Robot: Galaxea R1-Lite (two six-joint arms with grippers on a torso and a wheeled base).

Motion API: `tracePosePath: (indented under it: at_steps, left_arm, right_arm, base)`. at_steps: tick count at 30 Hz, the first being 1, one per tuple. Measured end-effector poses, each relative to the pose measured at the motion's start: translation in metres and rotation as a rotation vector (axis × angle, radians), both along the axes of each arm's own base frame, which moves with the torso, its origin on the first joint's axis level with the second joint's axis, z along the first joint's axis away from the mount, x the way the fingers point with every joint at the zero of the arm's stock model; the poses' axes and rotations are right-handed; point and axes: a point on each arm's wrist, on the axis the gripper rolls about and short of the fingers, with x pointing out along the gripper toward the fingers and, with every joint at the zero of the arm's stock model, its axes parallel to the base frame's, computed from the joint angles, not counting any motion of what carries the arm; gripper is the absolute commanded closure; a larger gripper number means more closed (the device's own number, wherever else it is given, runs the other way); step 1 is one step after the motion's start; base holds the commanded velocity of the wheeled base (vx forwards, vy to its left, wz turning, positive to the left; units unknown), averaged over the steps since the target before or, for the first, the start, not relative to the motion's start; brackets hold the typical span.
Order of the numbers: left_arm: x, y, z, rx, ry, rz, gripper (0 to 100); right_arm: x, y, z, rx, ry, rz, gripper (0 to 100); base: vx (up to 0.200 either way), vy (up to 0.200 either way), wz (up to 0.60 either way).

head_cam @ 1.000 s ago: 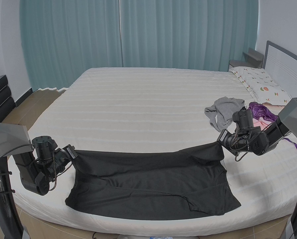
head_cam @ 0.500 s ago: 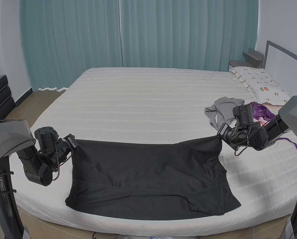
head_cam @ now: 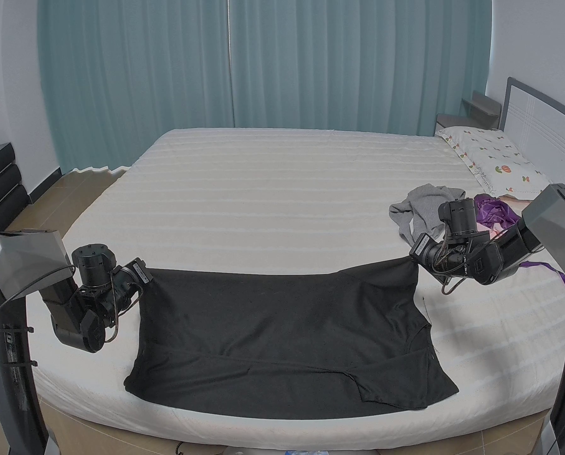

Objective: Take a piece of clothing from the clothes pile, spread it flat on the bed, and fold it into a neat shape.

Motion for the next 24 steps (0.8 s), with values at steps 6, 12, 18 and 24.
tracePosePath:
  at_steps: [6, 12, 18, 24]
  left_arm:
    - [-0.005, 0.001, -0.008, -0.001, 0.034, -0.001, 100]
    - [-0.024, 0.002, -0.014, 0.003, 0.097, -0.01, 100]
    - [-0.044, 0.002, -0.017, 0.031, 0.151, -0.024, 100]
    - [-0.066, 0.002, -0.021, 0.025, 0.179, -0.068, 100]
  right_arm:
    - [-0.004, -0.001, -0.004, -0.002, 0.018, 0.002, 100]
    - [-0.028, -0.004, -0.013, -0.02, 0.094, 0.022, 100]
    - [-0.052, -0.008, -0.022, -0.053, 0.162, 0.044, 100]
    - [-0.071, -0.011, -0.032, -0.088, 0.222, 0.068, 100]
  base:
    - [0.0, 0.0, 0.0]
    - [0.0, 0.0, 0.0]
    - [0.0, 0.0, 0.0]
    - [0.0, 0.0, 0.0]
